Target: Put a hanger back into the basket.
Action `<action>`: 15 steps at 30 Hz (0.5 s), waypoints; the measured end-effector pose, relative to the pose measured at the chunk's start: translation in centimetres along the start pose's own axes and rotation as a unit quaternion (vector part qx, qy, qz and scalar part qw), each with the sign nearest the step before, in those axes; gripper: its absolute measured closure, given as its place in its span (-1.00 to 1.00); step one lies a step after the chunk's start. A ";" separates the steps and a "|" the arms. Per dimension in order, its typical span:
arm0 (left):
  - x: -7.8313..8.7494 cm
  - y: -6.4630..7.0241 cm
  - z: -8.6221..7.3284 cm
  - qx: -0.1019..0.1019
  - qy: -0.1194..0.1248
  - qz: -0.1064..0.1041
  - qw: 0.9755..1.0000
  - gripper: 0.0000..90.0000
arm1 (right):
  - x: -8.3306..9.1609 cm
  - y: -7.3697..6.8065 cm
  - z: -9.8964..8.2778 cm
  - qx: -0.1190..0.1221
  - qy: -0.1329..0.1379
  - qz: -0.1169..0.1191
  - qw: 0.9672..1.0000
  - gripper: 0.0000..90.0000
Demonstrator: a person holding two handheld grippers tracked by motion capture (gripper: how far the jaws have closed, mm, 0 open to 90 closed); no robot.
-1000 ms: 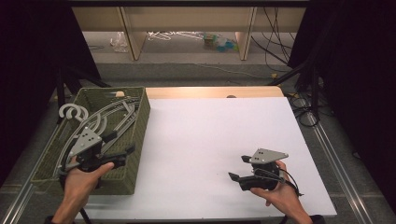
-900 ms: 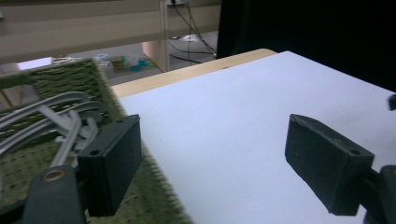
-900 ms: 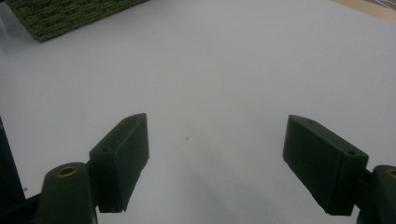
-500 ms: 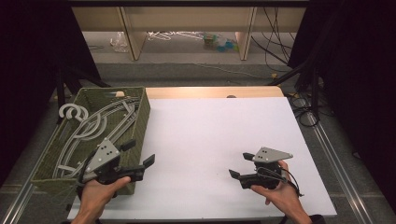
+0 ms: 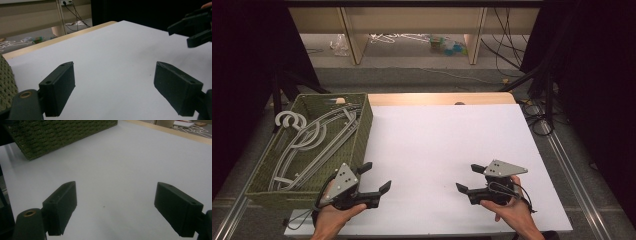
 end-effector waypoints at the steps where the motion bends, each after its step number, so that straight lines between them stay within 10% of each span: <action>1: 0.0 0.0 -0.1 -0.013 -0.004 -0.001 1.000 -0.62 | 0.0 0.0 0.0 0.000 0.000 0.000 1.000 -0.57; 15: 0.5 0.4 -1.0 0.005 -0.005 -0.001 1.000 -0.62 | 0.8 -1.5 -1.1 -0.013 0.016 0.004 1.000 -0.63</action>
Point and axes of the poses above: each handheld gripper's, and its own axes: x roughly backward along the jaws, z roughly out of its top, y roughly to its right, the point moved 2 cm from there along -x, roughly forward along the jaws, and after that the axes turned 4 degrees about -z, right-handed, at the moved point
